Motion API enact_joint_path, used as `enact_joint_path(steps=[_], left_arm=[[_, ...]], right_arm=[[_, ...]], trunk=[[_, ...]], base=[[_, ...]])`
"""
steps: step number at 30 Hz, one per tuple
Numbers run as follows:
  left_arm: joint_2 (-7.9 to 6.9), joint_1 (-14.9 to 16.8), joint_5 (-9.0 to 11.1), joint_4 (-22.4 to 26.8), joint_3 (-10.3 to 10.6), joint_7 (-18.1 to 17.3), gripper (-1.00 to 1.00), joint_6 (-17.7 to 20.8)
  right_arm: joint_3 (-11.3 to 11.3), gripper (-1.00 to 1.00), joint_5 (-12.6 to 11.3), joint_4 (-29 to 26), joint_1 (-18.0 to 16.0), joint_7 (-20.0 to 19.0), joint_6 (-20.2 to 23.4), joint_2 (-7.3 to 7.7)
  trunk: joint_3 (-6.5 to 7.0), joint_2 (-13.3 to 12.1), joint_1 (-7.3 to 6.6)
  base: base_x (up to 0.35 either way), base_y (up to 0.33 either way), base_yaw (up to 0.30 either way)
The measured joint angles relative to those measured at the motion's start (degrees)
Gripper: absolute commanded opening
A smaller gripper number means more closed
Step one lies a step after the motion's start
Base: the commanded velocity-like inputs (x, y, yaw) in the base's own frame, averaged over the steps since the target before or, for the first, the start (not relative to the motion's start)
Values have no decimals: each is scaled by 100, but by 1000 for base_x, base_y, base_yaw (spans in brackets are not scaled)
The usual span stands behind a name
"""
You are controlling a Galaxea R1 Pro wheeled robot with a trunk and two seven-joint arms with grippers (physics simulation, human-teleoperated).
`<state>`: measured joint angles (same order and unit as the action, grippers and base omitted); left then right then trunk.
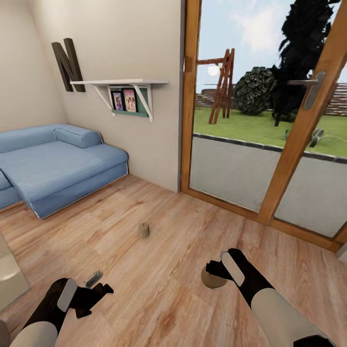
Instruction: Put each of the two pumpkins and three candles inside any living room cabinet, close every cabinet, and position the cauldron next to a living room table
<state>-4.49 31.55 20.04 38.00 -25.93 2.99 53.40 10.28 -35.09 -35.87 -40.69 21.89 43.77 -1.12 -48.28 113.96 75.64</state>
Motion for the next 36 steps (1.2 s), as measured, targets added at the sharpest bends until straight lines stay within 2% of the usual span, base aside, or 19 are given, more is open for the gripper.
enact_joint_path(steps=[9, 17, 36], left_arm=[[0, 0, 0, 0, 0, 0, 100, -4], [-8, 0, 0, 2, 0, 0, 100, -1], [-8, 0, 0, 3, 0, 0, 100, -11]], right_arm=[[0, -100, 3, -2, 0, 0, 1, -2], [0, -100, 2, 0, 0, 0, 0, -2], [0, -100, 3, 0, 0, -8, 1, -2]], trunk=[[0, 0, 0], [0, 0, 0], [0, 0, 0]], base=[[200, 2, 0], [61, 1, 0], [153, 23, 0]])
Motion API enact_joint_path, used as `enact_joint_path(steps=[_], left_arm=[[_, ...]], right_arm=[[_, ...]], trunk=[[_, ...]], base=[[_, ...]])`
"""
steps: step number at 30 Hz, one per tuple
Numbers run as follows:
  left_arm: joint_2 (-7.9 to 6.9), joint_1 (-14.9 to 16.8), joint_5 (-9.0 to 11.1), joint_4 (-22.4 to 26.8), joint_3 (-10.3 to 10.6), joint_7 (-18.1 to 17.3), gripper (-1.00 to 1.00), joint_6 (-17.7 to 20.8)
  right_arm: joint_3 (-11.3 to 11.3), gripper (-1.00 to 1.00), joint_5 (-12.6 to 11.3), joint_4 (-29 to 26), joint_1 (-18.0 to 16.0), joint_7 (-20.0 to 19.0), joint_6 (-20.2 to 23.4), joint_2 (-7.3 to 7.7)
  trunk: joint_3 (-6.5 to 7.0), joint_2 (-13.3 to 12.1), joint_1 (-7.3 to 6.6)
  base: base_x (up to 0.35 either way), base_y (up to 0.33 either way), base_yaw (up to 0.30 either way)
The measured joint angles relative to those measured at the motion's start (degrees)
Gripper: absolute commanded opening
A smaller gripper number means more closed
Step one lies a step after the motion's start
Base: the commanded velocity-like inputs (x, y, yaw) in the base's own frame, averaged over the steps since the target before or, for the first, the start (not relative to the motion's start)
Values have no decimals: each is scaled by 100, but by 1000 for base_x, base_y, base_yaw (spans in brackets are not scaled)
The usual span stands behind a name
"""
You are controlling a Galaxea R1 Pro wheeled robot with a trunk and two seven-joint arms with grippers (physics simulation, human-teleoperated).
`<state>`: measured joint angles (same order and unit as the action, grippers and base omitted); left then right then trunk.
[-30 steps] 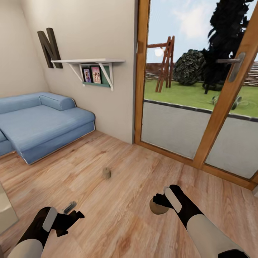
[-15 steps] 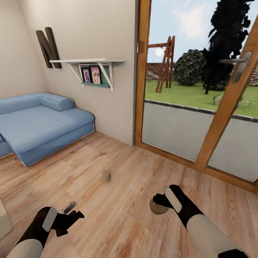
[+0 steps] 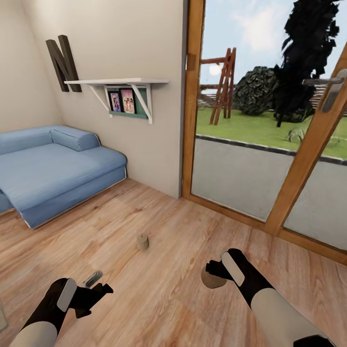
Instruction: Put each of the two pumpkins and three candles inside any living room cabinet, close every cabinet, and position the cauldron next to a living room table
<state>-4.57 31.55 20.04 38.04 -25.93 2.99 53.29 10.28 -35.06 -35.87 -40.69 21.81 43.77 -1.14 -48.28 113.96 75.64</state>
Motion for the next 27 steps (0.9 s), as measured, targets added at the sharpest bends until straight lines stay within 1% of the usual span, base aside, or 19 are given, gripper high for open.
enact_joint_path(steps=[27], left_arm=[[0, 0, 0, -6, 0, -2, 100, -2]], right_arm=[[0, -100, 0, 1, 0, -10, 0, 0]], trunk=[[0, 0, 0]], base=[[5, 0, 0]])
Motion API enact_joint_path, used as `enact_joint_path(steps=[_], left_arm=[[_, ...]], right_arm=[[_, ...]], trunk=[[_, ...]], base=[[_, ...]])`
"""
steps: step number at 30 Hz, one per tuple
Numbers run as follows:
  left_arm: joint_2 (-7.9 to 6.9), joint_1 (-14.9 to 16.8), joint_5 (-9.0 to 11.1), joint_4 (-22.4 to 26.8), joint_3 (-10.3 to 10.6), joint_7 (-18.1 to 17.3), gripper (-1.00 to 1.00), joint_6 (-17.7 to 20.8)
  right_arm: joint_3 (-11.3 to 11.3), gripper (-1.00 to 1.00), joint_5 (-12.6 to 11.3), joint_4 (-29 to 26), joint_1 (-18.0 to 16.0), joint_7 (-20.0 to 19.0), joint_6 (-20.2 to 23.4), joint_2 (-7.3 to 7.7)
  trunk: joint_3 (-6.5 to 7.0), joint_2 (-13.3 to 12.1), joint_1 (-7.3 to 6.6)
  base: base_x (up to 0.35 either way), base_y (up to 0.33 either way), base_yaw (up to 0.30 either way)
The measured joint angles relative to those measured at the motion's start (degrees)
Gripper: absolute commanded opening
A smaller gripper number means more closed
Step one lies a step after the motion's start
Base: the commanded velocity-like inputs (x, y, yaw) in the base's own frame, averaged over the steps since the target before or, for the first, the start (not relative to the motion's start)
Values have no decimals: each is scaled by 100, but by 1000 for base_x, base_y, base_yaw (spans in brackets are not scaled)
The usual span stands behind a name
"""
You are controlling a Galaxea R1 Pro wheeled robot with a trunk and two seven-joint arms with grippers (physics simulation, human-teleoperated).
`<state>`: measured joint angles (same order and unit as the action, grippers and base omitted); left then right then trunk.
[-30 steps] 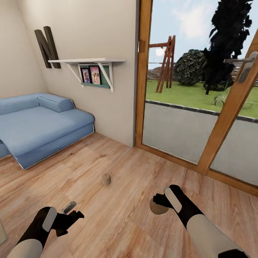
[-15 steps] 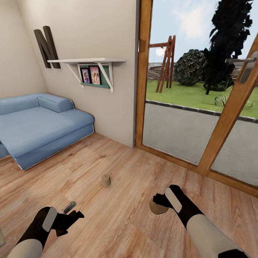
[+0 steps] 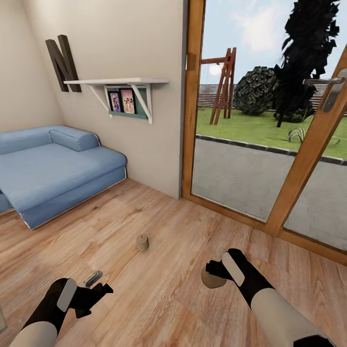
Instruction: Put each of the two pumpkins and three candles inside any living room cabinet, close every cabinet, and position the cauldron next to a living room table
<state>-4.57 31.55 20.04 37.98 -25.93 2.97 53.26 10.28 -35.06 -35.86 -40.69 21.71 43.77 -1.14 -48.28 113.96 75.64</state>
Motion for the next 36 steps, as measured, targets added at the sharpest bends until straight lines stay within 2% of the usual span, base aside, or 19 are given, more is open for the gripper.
enact_joint_path(steps=[25, 36], left_arm=[[0, 0, 0, 4, 0, -6, 100, 0], [0, 0, 0, 1, 0, -7, 100, 0]], right_arm=[[2, -100, 3, 0, 0, 0, 1, -4], [3, -100, 0, 0, 0, 0, -1, -76]], trunk=[[0, 0, 0], [0, 0, 0]], base=[[0, 0, 0], [0, 0, 0]])
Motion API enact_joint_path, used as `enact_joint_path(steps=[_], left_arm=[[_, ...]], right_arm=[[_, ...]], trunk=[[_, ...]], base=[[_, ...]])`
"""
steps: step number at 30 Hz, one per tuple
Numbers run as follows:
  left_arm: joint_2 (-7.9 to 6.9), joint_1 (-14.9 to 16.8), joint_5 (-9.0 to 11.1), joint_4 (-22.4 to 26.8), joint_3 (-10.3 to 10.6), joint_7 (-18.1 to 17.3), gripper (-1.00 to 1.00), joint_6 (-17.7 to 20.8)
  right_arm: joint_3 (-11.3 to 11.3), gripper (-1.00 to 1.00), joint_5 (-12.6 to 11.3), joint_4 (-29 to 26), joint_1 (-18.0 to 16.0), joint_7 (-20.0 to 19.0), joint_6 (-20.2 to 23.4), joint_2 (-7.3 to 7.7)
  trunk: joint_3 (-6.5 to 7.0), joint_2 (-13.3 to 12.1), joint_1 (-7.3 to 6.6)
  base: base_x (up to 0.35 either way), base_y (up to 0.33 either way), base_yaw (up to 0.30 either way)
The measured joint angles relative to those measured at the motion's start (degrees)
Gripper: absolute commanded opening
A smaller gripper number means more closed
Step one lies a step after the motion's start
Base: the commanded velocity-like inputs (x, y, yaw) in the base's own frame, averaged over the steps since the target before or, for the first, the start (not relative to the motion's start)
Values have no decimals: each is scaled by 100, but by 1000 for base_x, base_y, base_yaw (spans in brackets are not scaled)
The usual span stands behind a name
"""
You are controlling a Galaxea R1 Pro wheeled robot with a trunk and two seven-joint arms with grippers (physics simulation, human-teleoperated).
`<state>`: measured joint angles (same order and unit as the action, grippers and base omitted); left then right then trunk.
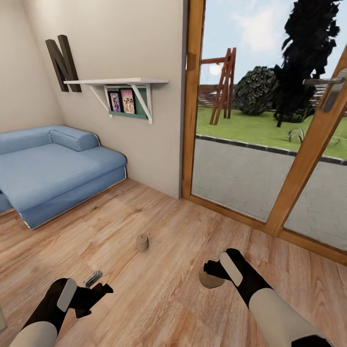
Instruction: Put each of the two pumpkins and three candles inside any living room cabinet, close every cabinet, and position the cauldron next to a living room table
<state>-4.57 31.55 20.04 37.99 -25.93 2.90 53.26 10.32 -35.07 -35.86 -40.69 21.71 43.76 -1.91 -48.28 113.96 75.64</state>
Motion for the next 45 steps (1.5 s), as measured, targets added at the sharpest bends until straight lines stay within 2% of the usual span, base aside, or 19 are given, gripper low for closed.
enact_joint_path(steps=[36, 45], left_arm=[[0, 0, 0, 1, 0, 0, 100, 0], [-5, 0, 0, 4, -14, -13, 100, 0]], right_arm=[[3, -100, 1, -3, 0, 0, -4, -3], [2, -100, -1, -2, 0, 0, 0, -45]], trunk=[[0, 0, 0], [0, 0, 0]], base=[[0, 0, 0], [21, 0, 0]])
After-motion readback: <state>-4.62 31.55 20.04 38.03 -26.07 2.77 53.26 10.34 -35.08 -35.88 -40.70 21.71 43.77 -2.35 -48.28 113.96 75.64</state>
